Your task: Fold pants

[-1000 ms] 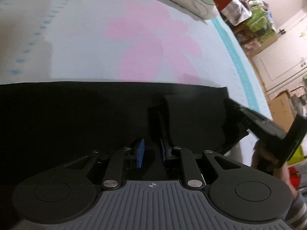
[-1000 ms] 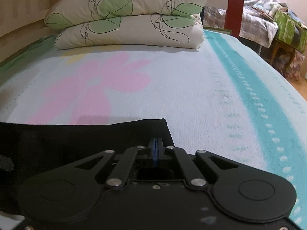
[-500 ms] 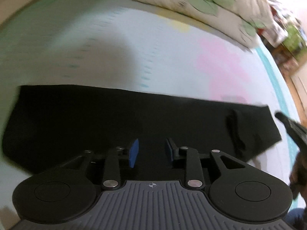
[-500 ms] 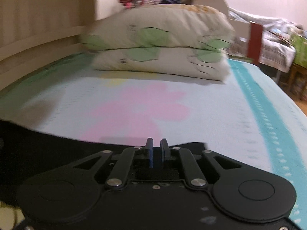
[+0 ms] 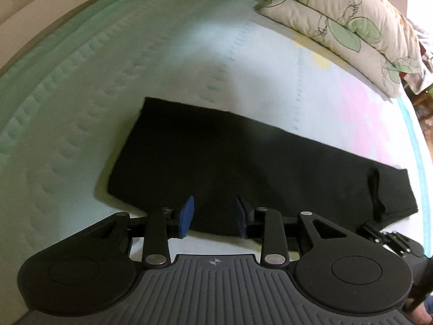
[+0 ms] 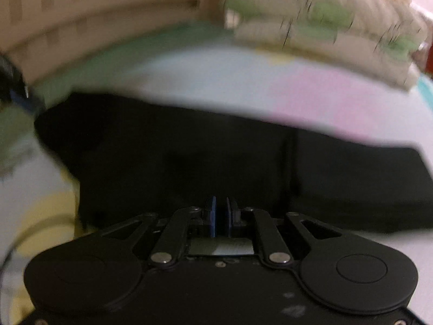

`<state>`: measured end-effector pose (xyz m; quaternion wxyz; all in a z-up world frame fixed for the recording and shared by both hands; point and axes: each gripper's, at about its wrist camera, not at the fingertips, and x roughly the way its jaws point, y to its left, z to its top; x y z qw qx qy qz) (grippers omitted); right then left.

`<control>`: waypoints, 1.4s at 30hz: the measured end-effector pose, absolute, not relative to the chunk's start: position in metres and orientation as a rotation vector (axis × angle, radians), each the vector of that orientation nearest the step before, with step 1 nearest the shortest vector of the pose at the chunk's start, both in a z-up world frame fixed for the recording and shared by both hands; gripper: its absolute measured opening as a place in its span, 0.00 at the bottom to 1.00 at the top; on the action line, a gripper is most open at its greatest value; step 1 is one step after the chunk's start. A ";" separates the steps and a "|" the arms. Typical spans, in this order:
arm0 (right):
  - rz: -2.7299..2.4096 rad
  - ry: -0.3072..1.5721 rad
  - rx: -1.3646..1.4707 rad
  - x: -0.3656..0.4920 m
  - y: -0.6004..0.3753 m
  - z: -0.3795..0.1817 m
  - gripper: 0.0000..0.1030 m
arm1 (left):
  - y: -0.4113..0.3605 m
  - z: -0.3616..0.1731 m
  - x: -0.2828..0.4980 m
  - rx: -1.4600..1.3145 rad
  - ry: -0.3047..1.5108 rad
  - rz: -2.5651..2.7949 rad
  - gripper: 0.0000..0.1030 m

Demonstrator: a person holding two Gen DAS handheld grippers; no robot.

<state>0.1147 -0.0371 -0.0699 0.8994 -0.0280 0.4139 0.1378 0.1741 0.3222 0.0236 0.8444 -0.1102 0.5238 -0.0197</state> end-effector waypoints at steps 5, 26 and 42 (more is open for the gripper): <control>0.245 0.823 -0.094 0.102 -0.028 -0.071 0.10 | 0.322 0.010 0.169 -0.189 1.125 -0.066 0.34; 0.199 0.831 -0.167 0.097 -0.011 -0.074 0.10 | 0.325 -0.033 0.167 -0.163 1.109 0.023 0.48; 0.188 0.825 -0.216 0.096 0.001 -0.075 0.10 | 0.302 -0.045 0.166 -0.078 1.025 0.071 0.82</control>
